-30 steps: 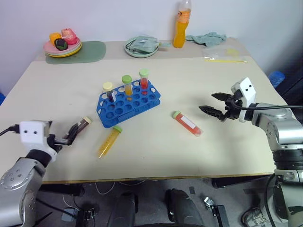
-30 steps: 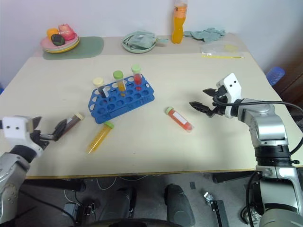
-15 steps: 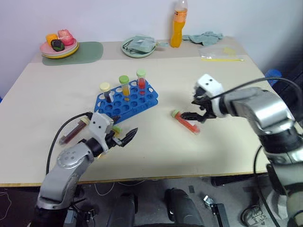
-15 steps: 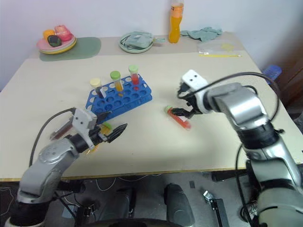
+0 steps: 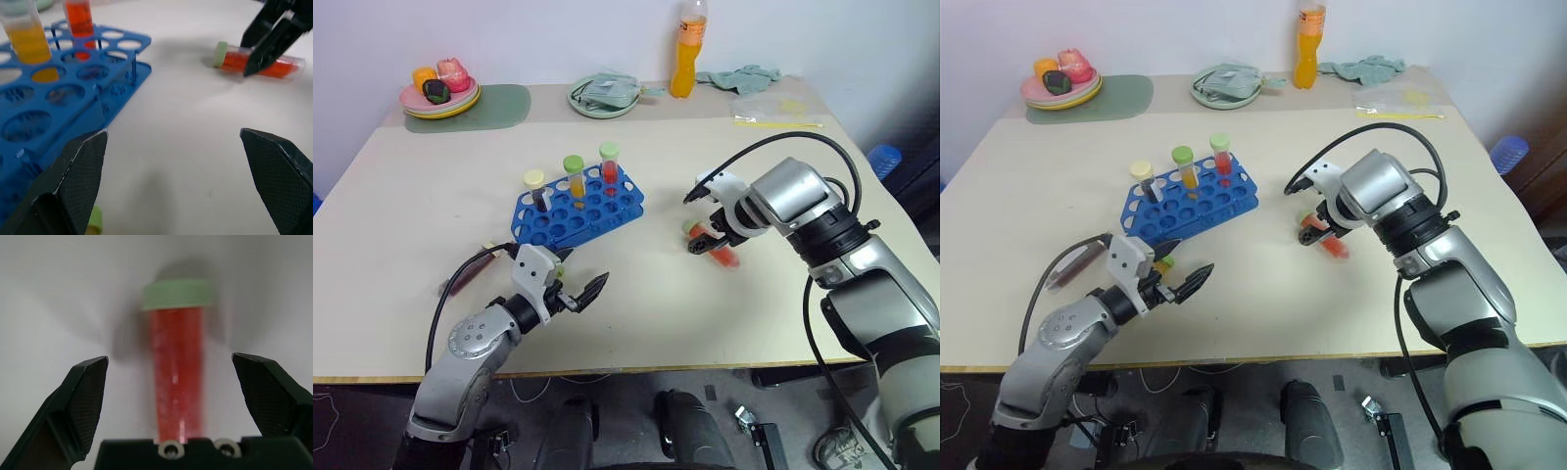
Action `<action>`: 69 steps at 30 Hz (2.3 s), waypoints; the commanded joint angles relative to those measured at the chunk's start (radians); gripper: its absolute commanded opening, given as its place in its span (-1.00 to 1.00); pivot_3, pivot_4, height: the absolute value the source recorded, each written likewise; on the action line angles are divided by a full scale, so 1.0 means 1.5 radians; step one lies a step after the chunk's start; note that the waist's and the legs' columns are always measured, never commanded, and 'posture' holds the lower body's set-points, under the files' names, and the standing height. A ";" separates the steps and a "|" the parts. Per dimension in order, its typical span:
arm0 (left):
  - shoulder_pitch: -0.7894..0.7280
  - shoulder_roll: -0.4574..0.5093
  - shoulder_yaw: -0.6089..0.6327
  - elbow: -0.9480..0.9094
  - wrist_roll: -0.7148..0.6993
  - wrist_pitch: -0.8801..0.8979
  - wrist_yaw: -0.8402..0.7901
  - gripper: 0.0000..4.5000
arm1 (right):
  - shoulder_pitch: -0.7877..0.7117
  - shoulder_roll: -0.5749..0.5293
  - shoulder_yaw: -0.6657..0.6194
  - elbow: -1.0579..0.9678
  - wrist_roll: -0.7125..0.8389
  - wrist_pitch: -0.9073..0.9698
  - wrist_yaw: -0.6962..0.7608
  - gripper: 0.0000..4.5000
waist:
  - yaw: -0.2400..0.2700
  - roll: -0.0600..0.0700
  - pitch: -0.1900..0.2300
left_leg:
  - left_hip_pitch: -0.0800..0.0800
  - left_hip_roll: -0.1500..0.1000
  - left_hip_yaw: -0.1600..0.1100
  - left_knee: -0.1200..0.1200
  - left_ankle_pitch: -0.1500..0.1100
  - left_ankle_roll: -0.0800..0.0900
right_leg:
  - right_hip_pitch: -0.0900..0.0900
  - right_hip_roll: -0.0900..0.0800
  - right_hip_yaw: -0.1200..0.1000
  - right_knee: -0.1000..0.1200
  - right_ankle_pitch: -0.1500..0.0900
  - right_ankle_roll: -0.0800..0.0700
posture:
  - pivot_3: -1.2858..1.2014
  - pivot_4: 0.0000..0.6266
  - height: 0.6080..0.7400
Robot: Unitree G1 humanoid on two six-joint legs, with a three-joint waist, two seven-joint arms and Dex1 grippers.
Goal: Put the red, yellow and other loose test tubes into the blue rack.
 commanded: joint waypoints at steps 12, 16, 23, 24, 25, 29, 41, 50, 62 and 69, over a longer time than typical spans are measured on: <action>0.009 -0.004 0.000 -0.035 0.002 -0.006 0.014 1.00 | -0.017 -0.027 -0.019 -0.070 -0.022 -0.077 0.067 -0.66 | -0.001 0.002 0.001 | 0.000 0.000 0.000 0.000 0.000 0.000 | 0.000 0.000 0.000 0.000 0.000 0.000 | 0.03 -0.52 1.00; 0.019 -0.005 0.019 -0.029 0.005 -0.011 0.023 1.00 | 0.089 0.013 -0.187 -0.246 0.031 -0.253 0.034 -0.66 | 0.000 0.001 0.001 | 0.000 0.000 0.000 0.000 0.000 0.000 | 0.000 0.001 0.000 0.000 0.000 0.000 | 0.03 -0.52 1.00; 0.014 -0.024 0.060 -0.014 0.000 -0.025 0.053 1.00 | 0.261 0.298 -0.364 -0.299 0.064 -0.598 -0.162 -0.66 | -0.002 0.001 0.000 | 0.000 0.001 0.000 0.000 0.000 0.000 | 0.000 0.001 0.000 0.001 0.000 0.000 | 0.03 -0.52 1.00; 0.007 -0.027 0.068 -0.011 0.002 -0.026 0.061 1.00 | 0.274 0.335 -0.352 -0.264 0.032 -0.670 -0.199 -0.66 | -0.002 0.001 0.000 | 0.000 0.001 0.000 0.000 0.000 0.000 | 0.000 0.001 0.000 0.002 0.000 0.000 | 0.03 -0.52 1.00; 0.001 -0.029 0.074 -0.007 0.003 -0.029 0.066 1.00 | 0.283 0.362 -0.336 -0.232 0.007 -0.735 -0.216 -0.66 | -0.002 0.001 0.000 | 0.000 0.001 0.000 0.000 0.000 0.000 | 0.000 0.001 0.000 0.001 0.000 0.000 | 0.03 -0.52 1.00; -0.002 -0.028 0.089 0.002 0.003 -0.037 0.064 1.00 | 0.281 0.409 -0.334 -0.133 -0.028 -0.851 -0.251 -0.66 | -0.001 0.001 0.000 | 0.000 0.000 0.000 0.000 0.000 0.000 | 0.000 0.001 0.000 0.001 0.000 0.000 | 0.03 -0.52 1.00; 0.025 -0.033 0.101 0.007 -0.001 -0.068 0.053 1.00 | 0.218 0.440 -0.380 0.116 -0.049 -1.003 -0.305 -0.66 | -0.013 0.001 0.000 | 0.001 0.001 0.000 -0.001 0.000 -0.001 | 0.000 0.001 0.000 0.002 0.000 0.000 | 0.03 -0.52 1.00; 0.014 -0.031 0.096 0.000 -0.004 -0.053 0.054 1.00 | 0.186 0.443 -0.392 0.209 -0.056 -1.059 -0.309 -0.66 | -0.018 0.001 0.000 | 0.001 0.001 0.000 -0.001 0.000 -0.001 | 0.000 0.001 0.000 0.002 0.000 0.000 | 0.03 -0.52 1.00; 0.007 -0.032 0.088 -0.012 -0.009 -0.034 0.058 1.00 | 0.178 0.463 -0.391 0.252 -0.058 -1.093 -0.299 -0.66 | -0.019 0.001 0.000 | 0.001 0.001 -0.001 -0.001 0.000 -0.001 | 0.000 0.001 0.000 0.002 0.000 0.000 | 0.03 -0.52 1.00; 0.008 -0.031 0.088 -0.017 -0.010 -0.030 0.059 1.00 | 0.161 0.468 -0.398 0.293 -0.067 -1.109 -0.319 -0.66 | -0.019 0.001 0.000 | 0.001 0.001 -0.001 -0.001 0.000 -0.001 | 0.000 0.001 0.000 0.002 0.000 0.000 | 0.03 -0.52 1.00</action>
